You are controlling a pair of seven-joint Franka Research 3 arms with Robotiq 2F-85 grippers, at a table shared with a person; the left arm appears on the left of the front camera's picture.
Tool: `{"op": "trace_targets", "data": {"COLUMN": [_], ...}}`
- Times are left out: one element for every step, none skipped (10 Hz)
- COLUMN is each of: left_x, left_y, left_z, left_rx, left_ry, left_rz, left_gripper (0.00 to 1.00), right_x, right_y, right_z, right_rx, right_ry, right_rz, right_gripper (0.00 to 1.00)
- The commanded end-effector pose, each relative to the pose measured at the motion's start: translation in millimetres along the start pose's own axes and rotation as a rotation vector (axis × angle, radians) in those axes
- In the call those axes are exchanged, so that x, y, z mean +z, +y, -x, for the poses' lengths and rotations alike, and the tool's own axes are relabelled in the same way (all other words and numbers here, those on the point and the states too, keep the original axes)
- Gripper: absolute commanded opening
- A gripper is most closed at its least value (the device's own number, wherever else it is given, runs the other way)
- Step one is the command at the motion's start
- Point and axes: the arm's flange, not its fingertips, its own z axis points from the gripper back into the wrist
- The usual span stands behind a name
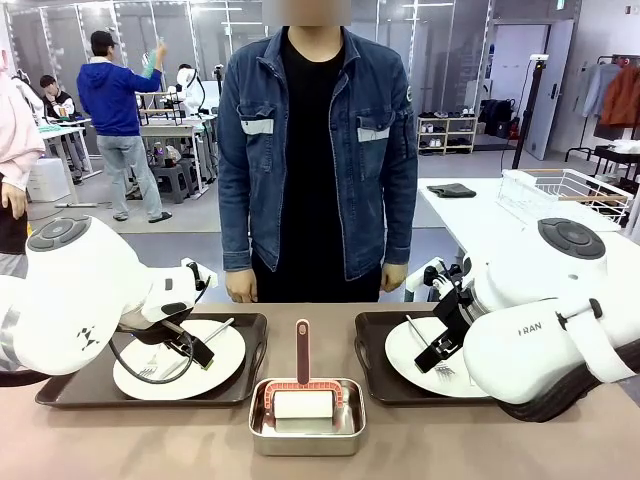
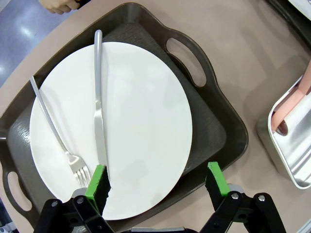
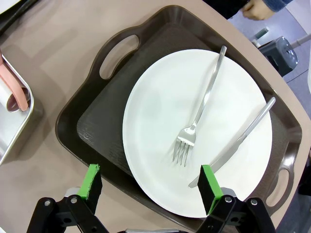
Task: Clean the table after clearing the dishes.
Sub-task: When the left (or right) Handle tray is removed, use the left hand (or right hand) to clean the left (or right) side of the table with the Lint Roller.
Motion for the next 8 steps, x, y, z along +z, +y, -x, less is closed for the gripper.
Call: {"op": "trace_targets", "data": {"left_x": [0.0,0.0,7.5,12.1,18.2,25.9,32.9,39.8], "left_y": [0.3,0.0,12.8,28.1,41.8,53.6,65.1,79.3], "left_z": [0.1,0.0,-7.6,-10.0,-12.0,-14.0,-14.0,-10.2], "left_rx": [0.001,0.000,0.045,0.086,0.149,0.216,0.276,0.322], "left_ry": [0.000,0.000,0.014,0.021,0.006,-0.047,-0.097,-0.123], "left_rz": [0.000,0.000,0.114,0.202,0.283,0.360,0.469,0.607], "left_gripper": [1.00,1.00,1.00,1.00,1.00,1.00,1.00,1.00], "right_x": [0.0,10.1,22.2,30.0,38.5,44.4,47.3,50.5], "right_y": [0.0,-7.5,-23.1,-38.5,-50.7,-61.8,-72.8,-81.4], "right_z": [0.0,-6.6,-15.6,-21.8,-25.4,-26.4,-24.0,-19.7], "right_rx": [0.000,-0.026,-0.082,-0.125,-0.165,-0.230,-0.304,-0.373], "right_ry": [0.000,-0.014,-0.012,-0.021,-0.039,-0.076,-0.106,-0.126], "right_rz": [0.000,-0.079,-0.172,-0.238,-0.299,-0.381,-0.481,-0.604], "right_gripper": [1.00,1.00,1.00,1.00,1.00,1.00,1.00,1.00]}}
